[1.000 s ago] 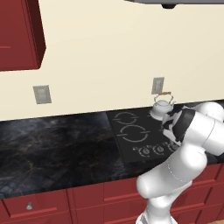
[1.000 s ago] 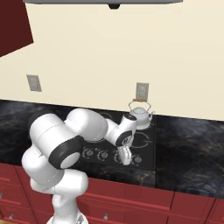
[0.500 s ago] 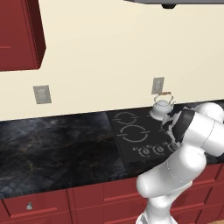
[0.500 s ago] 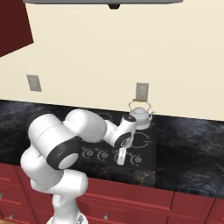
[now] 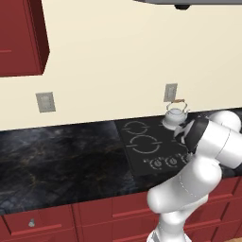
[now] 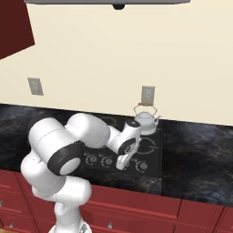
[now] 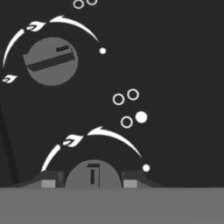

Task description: Lower the heat of the kettle.

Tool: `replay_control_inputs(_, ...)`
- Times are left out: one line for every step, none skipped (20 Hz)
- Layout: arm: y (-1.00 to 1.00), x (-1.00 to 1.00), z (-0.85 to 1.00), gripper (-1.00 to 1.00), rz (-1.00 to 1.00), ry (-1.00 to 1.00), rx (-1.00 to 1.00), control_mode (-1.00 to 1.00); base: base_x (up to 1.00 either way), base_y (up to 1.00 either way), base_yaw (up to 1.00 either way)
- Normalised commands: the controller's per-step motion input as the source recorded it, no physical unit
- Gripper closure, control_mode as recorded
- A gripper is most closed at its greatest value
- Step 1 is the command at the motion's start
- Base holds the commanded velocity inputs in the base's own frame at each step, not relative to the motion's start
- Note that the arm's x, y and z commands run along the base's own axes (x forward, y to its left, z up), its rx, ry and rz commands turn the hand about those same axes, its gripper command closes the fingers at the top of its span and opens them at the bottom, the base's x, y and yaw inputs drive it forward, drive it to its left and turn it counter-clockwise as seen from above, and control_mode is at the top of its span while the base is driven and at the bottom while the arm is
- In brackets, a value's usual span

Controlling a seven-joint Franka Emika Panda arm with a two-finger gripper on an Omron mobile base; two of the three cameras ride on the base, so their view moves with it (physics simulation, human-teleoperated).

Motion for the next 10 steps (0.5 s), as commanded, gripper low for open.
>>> replay_control_inputs(0.0,0.0,-0.16,1.0,-0.38,0.04,0.0,-1.0,0.0,0.0,0.0)
replay_control_inputs(0.01,0.0,-0.17,1.0,-0.37,0.04,0.0,-1.0,0.0,0.0,0.0)
replay_control_inputs(0.04,0.0,-0.18,1.0,-0.37,0.05,0.0,-1.0,0.0,0.0,0.0)
replay_control_inputs(0.03,0.0,-0.19,1.0,-0.37,0.05,0.0,-1.0,0.0,0.0,0.0)
replay_control_inputs(0.03,0.0,-0.18,1.0,-0.37,0.05,0.0,-1.0,0.0,0.0,0.0)
replay_control_inputs(0.03,0.0,-0.19,1.0,-0.37,0.05,0.0,-1.0,0.0,0.0,0.0)
replay_control_inputs(0.02,0.0,-0.19,1.0,-0.37,0.04,0.0,-1.0,0.0,0.0,0.0)
replay_control_inputs(0.03,0.0,-0.19,1.0,-0.37,0.04,0.0,-1.0,0.0,0.0,0.0)
replay_control_inputs(0.02,0.0,-0.19,1.0,-0.37,0.04,0.0,-1.0,0.0,0.0,0.0)
replay_control_inputs(0.01,0.0,-0.19,1.0,-0.37,0.04,0.0,-1.0,0.0,0.0,0.0)
